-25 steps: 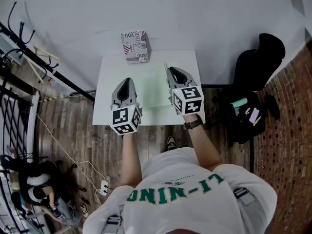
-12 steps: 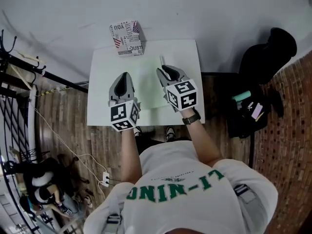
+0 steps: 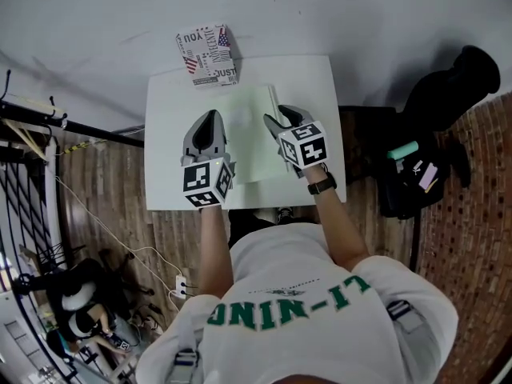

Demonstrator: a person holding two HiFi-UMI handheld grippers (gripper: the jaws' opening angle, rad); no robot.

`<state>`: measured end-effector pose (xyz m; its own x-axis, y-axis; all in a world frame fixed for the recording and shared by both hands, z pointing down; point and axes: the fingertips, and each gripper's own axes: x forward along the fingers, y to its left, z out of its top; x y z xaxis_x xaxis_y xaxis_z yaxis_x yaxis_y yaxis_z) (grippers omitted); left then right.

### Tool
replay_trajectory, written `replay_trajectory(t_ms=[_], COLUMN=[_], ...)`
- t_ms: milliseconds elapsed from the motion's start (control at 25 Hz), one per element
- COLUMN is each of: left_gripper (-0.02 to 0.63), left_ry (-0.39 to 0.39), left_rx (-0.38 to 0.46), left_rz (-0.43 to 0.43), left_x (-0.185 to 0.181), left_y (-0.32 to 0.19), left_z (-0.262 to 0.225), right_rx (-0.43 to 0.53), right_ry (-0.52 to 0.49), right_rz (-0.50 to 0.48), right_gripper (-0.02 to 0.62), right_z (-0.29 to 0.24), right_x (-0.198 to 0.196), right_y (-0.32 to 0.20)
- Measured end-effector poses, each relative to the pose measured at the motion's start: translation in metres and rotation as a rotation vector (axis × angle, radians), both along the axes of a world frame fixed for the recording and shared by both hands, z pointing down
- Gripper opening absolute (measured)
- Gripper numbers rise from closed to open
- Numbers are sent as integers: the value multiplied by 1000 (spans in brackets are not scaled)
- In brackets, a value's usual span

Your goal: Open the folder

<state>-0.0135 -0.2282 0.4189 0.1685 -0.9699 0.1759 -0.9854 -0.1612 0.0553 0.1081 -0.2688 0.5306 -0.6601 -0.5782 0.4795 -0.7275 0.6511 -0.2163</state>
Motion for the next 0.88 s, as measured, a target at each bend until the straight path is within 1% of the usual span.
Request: replay_trajectory(t_ms=[120,200,320,440,560,760,880], left_gripper=[14,14,14,14,14,14,14], left_ry=[4,6,-4,-2,10,9,12], left_rx=[-8,-20,-49,-75,-97,-115,-123], left_rz=[21,33,56,72,79,89,84], left_x=[-3,-6,-10,-14,-20,-30,-40], left_y=[-13,-20,-28,-34,-36,-39,-41], left_z=[3,8,22,35,46,56,59], right_rx=[-51,-100,-176,-231,-291,-396,-425], right_ry=[26,38,49,43,-3,-136,-162], right_rz=[12,10,11,42,81,143,172], right_gripper=[203,229,252,264,264,264,264], right_z=[25,45,78,105,126,147,151], right_x=[2,2,3,7,9,8,4], right_y=[-9,-13,-11,-11,-14,-19,-21])
